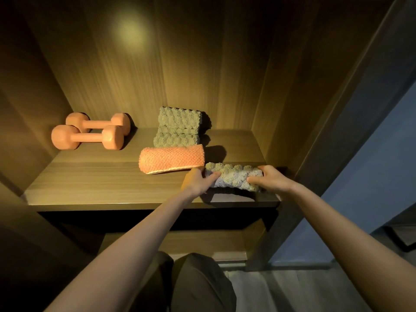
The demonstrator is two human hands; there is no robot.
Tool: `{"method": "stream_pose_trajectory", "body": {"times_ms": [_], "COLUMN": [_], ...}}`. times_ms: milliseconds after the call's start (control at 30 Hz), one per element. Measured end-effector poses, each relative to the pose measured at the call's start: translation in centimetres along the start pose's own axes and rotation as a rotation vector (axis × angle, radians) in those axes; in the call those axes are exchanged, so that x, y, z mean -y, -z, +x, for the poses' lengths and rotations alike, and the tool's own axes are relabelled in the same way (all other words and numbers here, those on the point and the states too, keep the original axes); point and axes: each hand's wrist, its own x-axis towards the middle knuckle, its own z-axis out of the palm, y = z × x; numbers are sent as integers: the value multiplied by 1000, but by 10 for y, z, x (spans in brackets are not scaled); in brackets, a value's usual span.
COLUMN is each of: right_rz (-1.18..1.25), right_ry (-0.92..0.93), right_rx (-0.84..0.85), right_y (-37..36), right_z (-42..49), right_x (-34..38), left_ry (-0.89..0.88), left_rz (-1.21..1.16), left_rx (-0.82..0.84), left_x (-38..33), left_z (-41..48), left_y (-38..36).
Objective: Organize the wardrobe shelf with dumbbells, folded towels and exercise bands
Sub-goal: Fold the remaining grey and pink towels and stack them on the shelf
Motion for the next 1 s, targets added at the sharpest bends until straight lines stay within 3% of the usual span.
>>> {"method": "stream_pose_trajectory", "body": {"times_ms": [167,233,367,500,633,700,867,1000], "right_rz": [582,655,744,969,935,938,823,592], "right_ry": [-31,-37,29,-24,-137,-192,-114,-89], "right_rx": [-137,-167,-222,-147,-301,-301,-392,-514], "right_y": [-1,-8,-28,-46,-67,-76,-87,-94], "right_z": [4,14,49,90,132,152,191,207], "right_x": [42,62,98,117,130,136,138,130], "left_ry": [93,83,50,53,69,75,161,150], "left_rz": [-540,-672,-614,-569,-589,-600,-585,-425], "left_rx": [-61,-73,-118,-109,-119,-134,-293,-367], "left_x": [-24,-30,-31,-12,9,17,40,54], "left_z": [0,3,21,50,83,101,145,163], "left_y": [46,68,107,135,154,158,162,158]}}
